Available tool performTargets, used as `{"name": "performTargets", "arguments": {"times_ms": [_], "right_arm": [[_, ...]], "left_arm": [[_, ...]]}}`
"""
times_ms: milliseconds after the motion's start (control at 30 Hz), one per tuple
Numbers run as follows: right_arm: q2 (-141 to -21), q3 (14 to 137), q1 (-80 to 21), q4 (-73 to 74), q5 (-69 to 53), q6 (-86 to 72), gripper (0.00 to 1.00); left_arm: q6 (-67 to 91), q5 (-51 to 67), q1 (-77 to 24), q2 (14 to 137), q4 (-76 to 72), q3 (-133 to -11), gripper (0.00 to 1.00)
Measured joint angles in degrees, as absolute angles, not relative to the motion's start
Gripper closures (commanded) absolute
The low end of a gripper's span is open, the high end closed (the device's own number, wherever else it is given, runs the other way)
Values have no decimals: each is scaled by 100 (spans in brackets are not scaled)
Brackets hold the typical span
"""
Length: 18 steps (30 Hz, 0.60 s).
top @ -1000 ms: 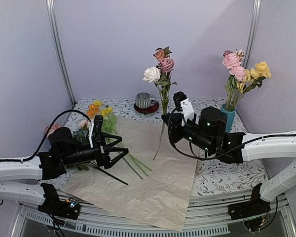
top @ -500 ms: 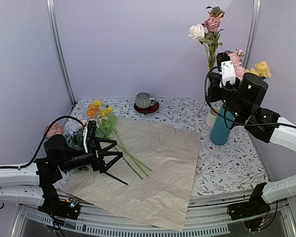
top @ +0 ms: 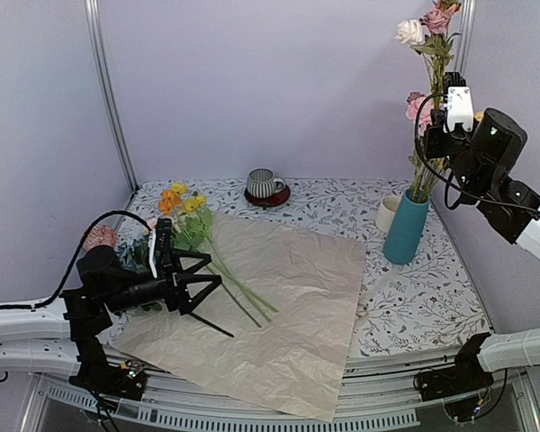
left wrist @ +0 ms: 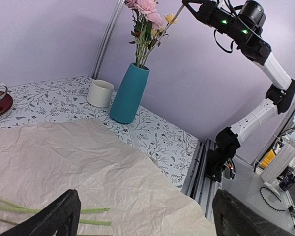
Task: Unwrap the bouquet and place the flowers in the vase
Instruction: Place the fake flower in the vase.
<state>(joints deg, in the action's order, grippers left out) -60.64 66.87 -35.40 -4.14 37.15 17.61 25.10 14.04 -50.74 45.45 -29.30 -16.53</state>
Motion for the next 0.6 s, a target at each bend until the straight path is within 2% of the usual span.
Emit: {"name": "performTargets", "arguments": {"times_ms": [533,600], "right_arm": [[-6396,6337,-2915,-397,3636,1293,97],[-6536,6217,-2845,-397,3559,1146,94]], "left_arm": [[2443,1404,-5074,4624,-2928,-1653,5],[2443,1404,-5074,4683,-2928,-1653,5]]}}
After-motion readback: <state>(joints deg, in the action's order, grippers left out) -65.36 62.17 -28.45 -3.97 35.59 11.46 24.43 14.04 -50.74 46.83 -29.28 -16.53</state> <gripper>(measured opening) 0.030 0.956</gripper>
